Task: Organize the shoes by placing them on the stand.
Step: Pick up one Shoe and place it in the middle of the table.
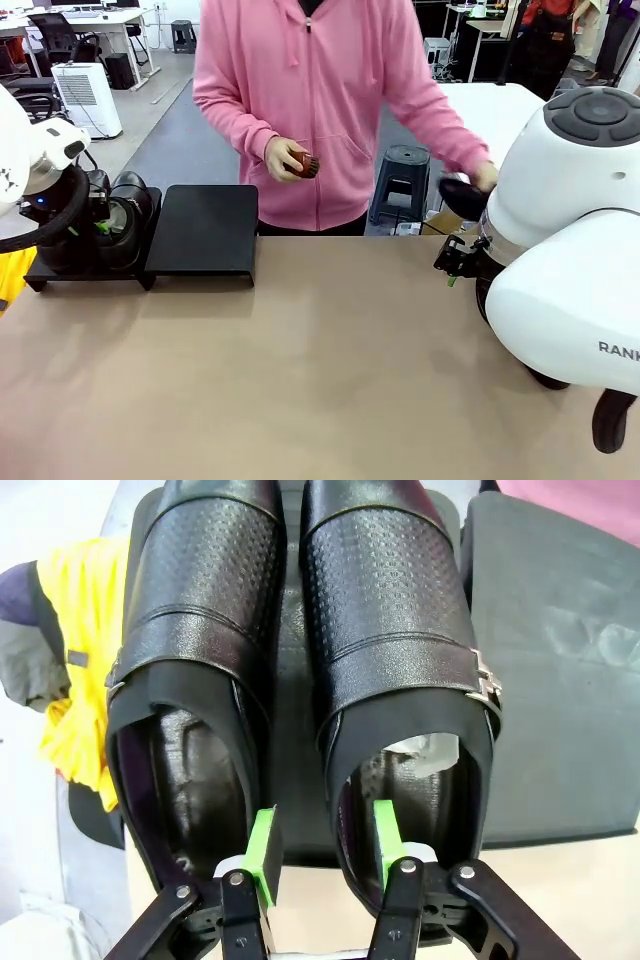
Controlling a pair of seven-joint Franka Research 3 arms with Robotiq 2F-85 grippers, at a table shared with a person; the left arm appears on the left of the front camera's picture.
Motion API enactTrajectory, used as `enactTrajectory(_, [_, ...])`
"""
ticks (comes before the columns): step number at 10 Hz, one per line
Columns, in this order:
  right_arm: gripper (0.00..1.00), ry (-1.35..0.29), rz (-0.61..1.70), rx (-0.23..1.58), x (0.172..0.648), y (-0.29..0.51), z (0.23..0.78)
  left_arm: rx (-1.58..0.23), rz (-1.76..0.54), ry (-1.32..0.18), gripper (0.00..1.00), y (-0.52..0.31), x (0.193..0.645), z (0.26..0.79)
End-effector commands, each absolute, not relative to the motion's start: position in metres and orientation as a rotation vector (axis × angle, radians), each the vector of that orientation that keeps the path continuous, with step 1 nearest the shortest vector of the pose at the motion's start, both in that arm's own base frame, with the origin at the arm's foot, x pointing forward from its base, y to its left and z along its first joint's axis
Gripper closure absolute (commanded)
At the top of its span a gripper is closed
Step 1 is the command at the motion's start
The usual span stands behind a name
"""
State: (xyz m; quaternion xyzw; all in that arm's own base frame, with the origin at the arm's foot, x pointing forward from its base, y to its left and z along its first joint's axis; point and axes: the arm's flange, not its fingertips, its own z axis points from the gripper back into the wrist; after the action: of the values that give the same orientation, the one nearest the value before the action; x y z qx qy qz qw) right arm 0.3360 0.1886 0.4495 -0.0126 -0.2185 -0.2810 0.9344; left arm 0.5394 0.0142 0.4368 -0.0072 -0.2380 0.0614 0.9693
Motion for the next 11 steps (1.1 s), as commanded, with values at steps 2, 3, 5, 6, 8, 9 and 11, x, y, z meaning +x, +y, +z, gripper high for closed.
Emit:
enactTrajectory(2, [0.00, -0.457, -0.564, -0.033, 0.336, 0.187, 0.450, -0.015, 0.125, -0.482, 0.51, 0.015, 0.540, 0.437])
enactTrajectory(3, [0.00, -0.457, -0.564, -0.033, 0.336, 0.187, 0.450, -0.015, 0.125, -0.482, 0.51, 0.015, 0.540, 0.437])
enactTrajectory(5, [0.00, -0.457, -0.564, -0.033, 0.336, 0.187, 0.450, -0.015, 0.125, -0.482, 0.51, 0.015, 0.540, 0.437])
enactTrajectory(6, [0.00, -0.457, -0.564, -0.033, 0.336, 0.187, 0.450, -0.014, 0.124, -0.481, 0.51, 0.014, 0.539, 0.437])
enactTrajectory(8, [0.00, -0.457, -0.564, -0.033, 0.336, 0.187, 0.450, -0.037, 0.112, -0.590, 0.51, 0.016, 0.517, 0.480])
enactTrajectory(9, [0.00, -0.457, -0.564, -0.033, 0.336, 0.187, 0.450, -0.021, 0.129, -0.658, 0.51, 0.017, 0.505, 0.497])
enactTrajectory(11, [0.00, -0.457, -0.564, -0.033, 0.336, 0.187, 0.450, -0.062, 0.071, -0.695, 0.51, 0.007, 0.466, 0.523])
